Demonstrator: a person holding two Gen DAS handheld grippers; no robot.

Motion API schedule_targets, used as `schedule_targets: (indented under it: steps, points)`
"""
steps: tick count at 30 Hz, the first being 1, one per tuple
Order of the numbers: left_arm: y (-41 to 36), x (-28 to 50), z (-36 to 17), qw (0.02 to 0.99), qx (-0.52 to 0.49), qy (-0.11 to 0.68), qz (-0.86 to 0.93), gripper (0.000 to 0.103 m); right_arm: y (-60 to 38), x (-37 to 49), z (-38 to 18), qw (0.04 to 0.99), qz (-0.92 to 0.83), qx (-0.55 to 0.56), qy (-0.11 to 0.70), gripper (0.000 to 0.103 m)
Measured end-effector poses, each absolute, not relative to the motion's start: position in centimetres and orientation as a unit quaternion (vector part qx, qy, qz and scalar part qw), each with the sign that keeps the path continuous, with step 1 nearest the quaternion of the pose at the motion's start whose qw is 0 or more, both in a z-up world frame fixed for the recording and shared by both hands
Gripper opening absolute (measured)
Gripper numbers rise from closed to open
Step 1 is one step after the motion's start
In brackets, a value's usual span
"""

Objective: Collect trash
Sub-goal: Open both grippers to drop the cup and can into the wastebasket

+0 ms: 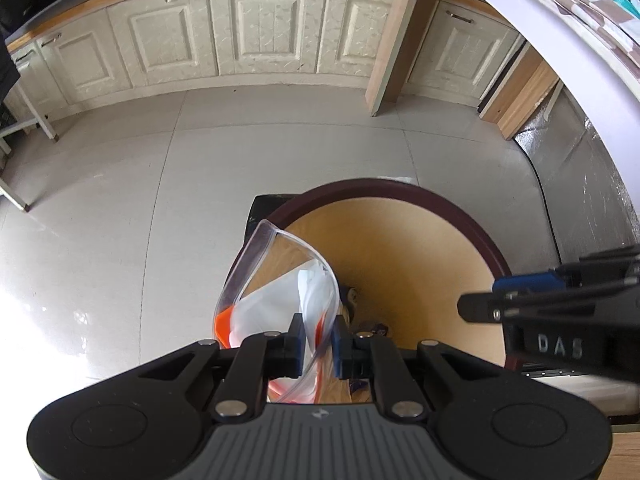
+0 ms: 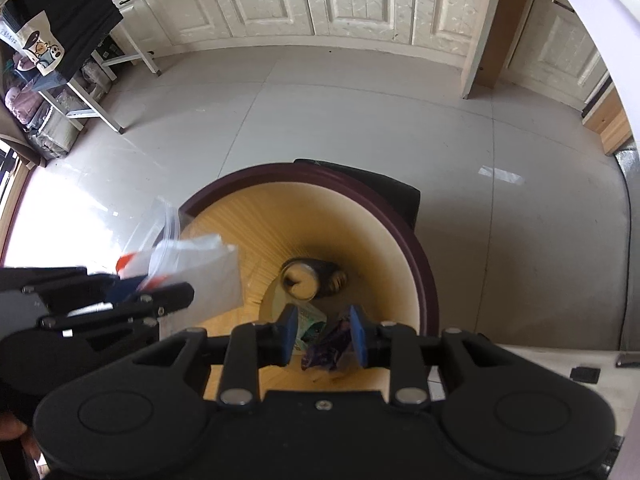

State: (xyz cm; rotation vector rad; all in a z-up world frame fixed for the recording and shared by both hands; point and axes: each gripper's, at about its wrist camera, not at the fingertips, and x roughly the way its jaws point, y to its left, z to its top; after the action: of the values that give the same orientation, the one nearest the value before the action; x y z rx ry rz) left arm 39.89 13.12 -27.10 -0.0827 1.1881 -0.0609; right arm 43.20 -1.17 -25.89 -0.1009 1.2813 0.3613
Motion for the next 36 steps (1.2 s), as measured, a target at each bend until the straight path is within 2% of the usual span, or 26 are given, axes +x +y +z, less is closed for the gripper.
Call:
schedule_targets:
  steps: [1, 6, 8, 13, 18, 21, 25, 29, 32, 36]
  points:
    - [13.0, 40.0, -27.0, 0.828, -0.036, 0.559, -0.030, 0.017, -1.3, 43.0, -25.8, 0.785, 0.166, -0.045, 0.595, 0.030]
    - [12.4, 39.7, -27.4, 0.822, -0.025, 0.568, -0.034, 0.018, -2.5, 42.3, -25.7, 0.786, 0.148, -0.031, 0.599, 0.031]
    - [12.5, 39.5, -27.5, 0.819, -0.023, 0.572, -0.033, 0.022, -2.8, 41.9, -25.8, 0.786, 0.142, -0.028, 0.601, 0.034]
    - [12.7, 38.9, -27.3, 0.818, -0.020, 0.574, -0.027, 0.036, -3.2, 41.0, -25.7, 0.786, 0.122, -0.024, 0.605, 0.045]
    - [13.2, 38.2, -27.2, 0.815, -0.025, 0.579, -0.016, 0.039, -3.8, 40.4, -25.8, 0.789, 0.105, -0.024, 0.605, 0.051]
    - [13.4, 37.8, -27.1, 0.813, -0.026, 0.581, -0.011, 0.044, -3.8, 39.8, -26.0, 0.788, 0.104, -0.026, 0.606, 0.055]
    - [13.8, 37.2, -27.1, 0.812, -0.031, 0.583, -0.009, 0.052, -3.8, 39.2, -26.2, 0.788, 0.103, -0.036, 0.606, 0.066]
    - [14.2, 36.5, -27.0, 0.811, -0.035, 0.583, -0.005, 0.056, -4.0, 38.5, -26.1, 0.788, 0.096, -0.039, 0.607, 0.070]
    - [14.5, 36.0, -26.7, 0.814, -0.039, 0.580, -0.004, 0.061, -4.2, 38.1, -25.7, 0.793, 0.087, -0.036, 0.602, 0.075]
    - [14.7, 35.1, -26.2, 0.818, -0.043, 0.574, -0.001, 0.075, -4.8, 37.2, -25.5, 0.795, 0.072, -0.033, 0.601, 0.085]
